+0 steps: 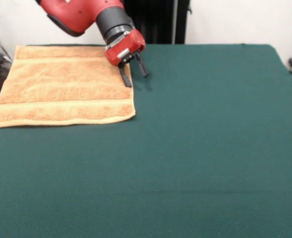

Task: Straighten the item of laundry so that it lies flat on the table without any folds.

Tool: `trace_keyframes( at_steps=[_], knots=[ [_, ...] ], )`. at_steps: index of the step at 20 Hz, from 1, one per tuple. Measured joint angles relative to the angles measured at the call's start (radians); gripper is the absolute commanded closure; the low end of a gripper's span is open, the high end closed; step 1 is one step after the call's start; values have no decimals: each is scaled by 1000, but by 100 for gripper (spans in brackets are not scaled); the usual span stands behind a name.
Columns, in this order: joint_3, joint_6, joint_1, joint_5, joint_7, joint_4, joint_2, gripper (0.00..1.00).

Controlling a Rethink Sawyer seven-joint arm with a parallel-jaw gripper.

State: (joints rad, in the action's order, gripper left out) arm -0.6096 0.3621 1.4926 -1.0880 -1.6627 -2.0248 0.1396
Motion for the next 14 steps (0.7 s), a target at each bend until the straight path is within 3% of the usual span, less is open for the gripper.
trace_keyframes(
  at_steps=[6, 10, 14],
  knots=[
    [-1, 4, -46, 64, 0, -2, -22, 0],
    [8, 48, -133, 138, 0, 0, -51, 0],
    [39, 135, -272, 258, 0, 1, -87, 0]
  ],
)
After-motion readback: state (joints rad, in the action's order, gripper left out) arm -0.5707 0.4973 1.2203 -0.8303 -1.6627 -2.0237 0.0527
